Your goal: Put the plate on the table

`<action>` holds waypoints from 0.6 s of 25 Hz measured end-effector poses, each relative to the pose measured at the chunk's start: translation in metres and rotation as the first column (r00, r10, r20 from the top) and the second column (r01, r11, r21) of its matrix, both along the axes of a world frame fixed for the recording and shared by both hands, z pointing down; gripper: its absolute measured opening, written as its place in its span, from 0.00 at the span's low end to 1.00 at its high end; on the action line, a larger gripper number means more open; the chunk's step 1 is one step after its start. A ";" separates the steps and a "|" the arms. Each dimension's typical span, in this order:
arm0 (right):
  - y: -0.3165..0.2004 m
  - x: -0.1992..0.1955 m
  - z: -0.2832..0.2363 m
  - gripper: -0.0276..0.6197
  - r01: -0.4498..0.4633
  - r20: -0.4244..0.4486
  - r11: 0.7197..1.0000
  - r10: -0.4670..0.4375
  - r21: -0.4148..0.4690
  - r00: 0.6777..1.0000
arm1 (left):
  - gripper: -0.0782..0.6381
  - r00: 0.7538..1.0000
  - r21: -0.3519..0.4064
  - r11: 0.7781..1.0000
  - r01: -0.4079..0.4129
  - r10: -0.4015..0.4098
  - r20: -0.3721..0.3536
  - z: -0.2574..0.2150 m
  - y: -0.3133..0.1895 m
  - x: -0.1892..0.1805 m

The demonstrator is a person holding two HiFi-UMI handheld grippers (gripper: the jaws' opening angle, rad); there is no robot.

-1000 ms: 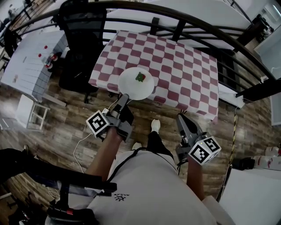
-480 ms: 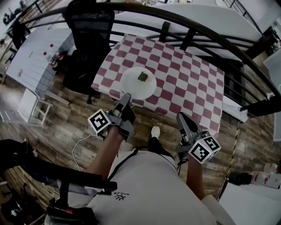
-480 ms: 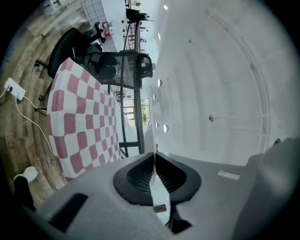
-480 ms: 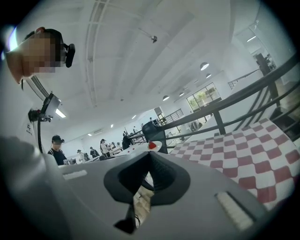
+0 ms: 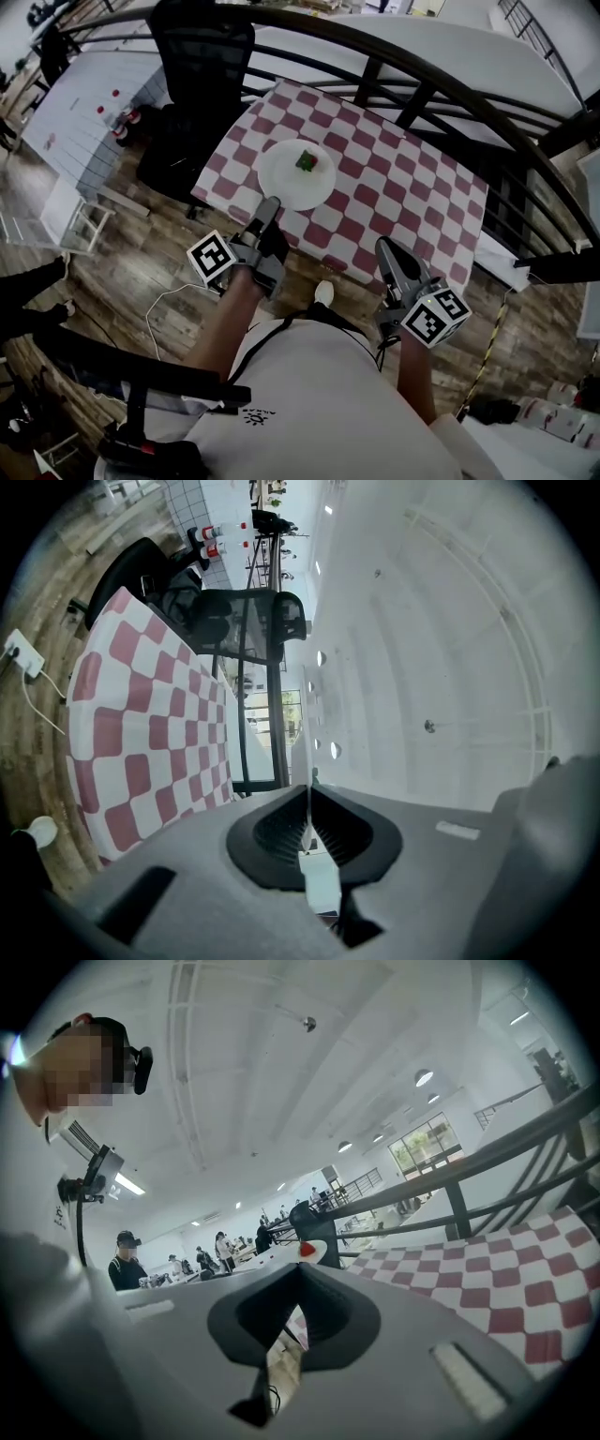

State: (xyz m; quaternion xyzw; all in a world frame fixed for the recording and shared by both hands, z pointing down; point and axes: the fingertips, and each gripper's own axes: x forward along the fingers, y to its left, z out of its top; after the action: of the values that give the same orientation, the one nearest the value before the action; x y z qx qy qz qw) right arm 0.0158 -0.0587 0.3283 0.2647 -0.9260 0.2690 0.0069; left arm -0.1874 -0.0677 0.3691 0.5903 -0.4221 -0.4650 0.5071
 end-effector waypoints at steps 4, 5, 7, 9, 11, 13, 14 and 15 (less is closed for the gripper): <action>-0.033 0.006 0.004 0.05 0.029 0.005 1.000 -0.029 -0.008 1.000 | 0.14 1.000 -0.012 1.000 0.023 -0.023 0.006 0.004 -0.026 0.008; -0.041 0.009 0.006 0.06 0.035 0.005 0.999 -0.035 -0.011 0.999 | 0.14 1.000 -0.014 0.999 0.029 -0.029 0.006 0.005 -0.032 0.011; -0.056 0.014 0.011 0.05 0.049 0.003 0.999 -0.049 -0.015 0.999 | 0.14 0.999 -0.014 0.999 0.041 -0.040 0.008 0.007 -0.047 0.017; -0.070 0.021 0.016 0.05 0.061 0.001 0.998 -0.061 -0.022 0.998 | 0.14 0.999 -0.019 0.999 0.049 -0.049 0.011 0.008 -0.060 0.024; -0.086 0.029 0.019 0.05 0.069 0.002 0.997 -0.068 -0.028 0.998 | 0.14 0.998 -0.026 0.998 0.056 -0.056 0.018 0.011 -0.075 0.032; -0.102 0.037 0.021 0.05 0.072 0.004 0.997 -0.072 -0.031 0.997 | 0.14 0.998 -0.029 0.998 0.062 -0.061 0.022 0.013 -0.089 0.039; -0.108 0.040 0.023 0.05 0.075 0.006 0.997 -0.074 -0.033 0.997 | 0.14 0.998 -0.030 0.997 0.065 -0.064 0.022 0.014 -0.095 0.042; -0.114 0.043 0.024 0.05 0.077 0.007 0.996 -0.077 -0.035 0.997 | 0.14 0.998 -0.031 0.997 0.068 -0.067 0.022 0.015 -0.100 0.045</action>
State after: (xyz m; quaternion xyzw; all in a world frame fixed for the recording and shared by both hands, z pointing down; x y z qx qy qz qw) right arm 0.0585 -0.1725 0.3520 0.2278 -0.9307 0.2854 0.0193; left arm -0.1421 -0.1675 0.3842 0.5724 -0.4544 -0.4687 0.4962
